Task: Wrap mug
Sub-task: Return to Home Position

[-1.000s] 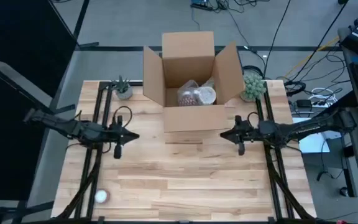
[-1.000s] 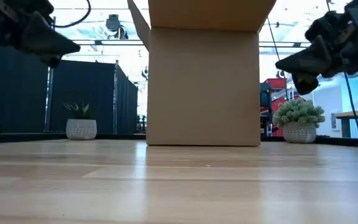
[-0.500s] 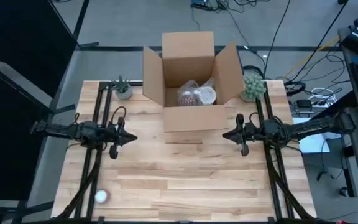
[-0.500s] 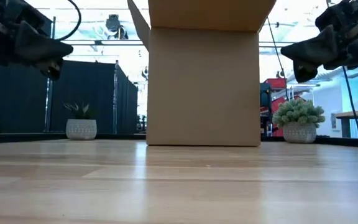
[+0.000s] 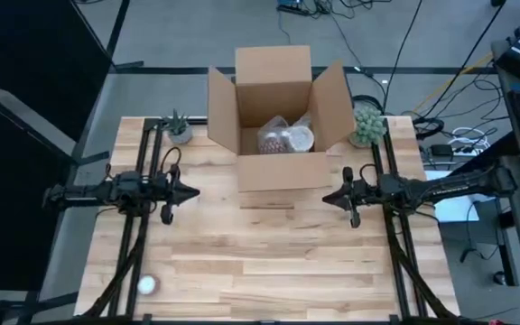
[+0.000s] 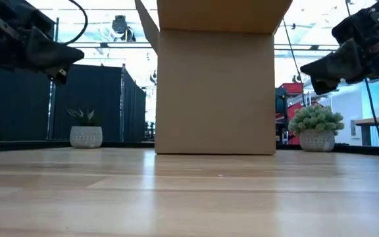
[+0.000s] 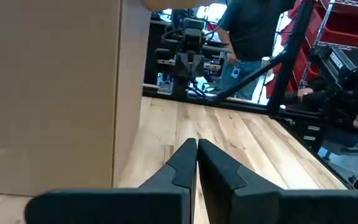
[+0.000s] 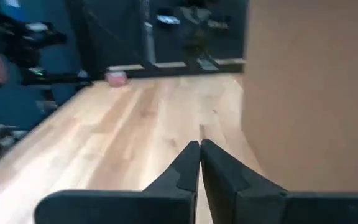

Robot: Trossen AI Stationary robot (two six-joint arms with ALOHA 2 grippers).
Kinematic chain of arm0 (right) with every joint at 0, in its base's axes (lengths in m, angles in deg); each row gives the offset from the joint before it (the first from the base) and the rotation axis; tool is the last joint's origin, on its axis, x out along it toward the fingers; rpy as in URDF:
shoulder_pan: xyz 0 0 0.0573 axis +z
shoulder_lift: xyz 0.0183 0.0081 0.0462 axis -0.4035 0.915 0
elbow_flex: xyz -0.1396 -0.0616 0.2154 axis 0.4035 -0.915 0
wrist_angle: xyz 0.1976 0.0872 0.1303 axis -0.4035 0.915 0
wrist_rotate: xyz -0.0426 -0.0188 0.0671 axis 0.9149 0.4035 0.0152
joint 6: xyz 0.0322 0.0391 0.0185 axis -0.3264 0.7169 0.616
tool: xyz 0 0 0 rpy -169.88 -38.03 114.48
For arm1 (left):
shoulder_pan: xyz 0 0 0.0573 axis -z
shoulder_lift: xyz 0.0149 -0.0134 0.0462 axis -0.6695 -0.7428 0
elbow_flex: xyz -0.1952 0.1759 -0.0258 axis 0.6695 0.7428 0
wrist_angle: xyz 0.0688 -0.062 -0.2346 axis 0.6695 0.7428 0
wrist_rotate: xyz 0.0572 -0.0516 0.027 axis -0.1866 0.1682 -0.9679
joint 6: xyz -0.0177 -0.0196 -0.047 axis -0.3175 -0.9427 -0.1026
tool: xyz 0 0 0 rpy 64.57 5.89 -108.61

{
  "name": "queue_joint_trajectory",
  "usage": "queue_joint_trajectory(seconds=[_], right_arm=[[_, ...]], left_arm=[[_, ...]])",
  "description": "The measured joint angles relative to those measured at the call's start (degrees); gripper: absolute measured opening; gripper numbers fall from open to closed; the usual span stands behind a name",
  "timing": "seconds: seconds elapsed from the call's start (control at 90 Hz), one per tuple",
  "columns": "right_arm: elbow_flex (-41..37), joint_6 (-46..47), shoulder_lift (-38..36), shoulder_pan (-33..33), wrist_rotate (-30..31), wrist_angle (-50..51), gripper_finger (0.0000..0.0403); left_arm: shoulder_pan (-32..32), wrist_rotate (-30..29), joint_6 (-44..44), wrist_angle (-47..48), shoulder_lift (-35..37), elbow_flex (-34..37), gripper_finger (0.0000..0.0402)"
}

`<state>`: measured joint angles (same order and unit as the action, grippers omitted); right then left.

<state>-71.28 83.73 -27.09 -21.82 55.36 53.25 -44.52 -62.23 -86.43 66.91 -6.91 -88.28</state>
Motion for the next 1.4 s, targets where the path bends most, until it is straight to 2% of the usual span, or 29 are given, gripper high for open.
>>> queue_joint_trajectory(seconds=[0.189, 0.533, 0.767, 0.9, 1.4], right_arm=[[0.02, -0.25, -6.27, -0.05, 1.23, 1.47, 0.0002], [0.04, -0.11, -27.46, -0.61, 0.78, 19.0, 0.0002], [0.05, -1.43, -27.0, -1.81, 2.13, 18.95, 0.0002], [0.06, -1.57, -26.99, -2.03, 2.65, 18.8, 0.0002], [0.06, -0.16, -26.99, -2.01, 2.82, 18.67, 0.0002]], left_arm=[[-0.49, 0.02, -1.5, -0.07, 0.0, 0.0, 0.0003], [-0.49, 0.04, -1.73, -0.12, -0.01, 0.02, 0.0003], [-0.59, -0.36, -1.47, -0.01, -0.02, 0.02, 0.0003], [-0.88, -2.47, -1.11, 0.35, -0.02, 0.02, 0.0003], [-1.56, -2.73, -0.01, 0.26, -0.02, 0.02, 0.0003]])
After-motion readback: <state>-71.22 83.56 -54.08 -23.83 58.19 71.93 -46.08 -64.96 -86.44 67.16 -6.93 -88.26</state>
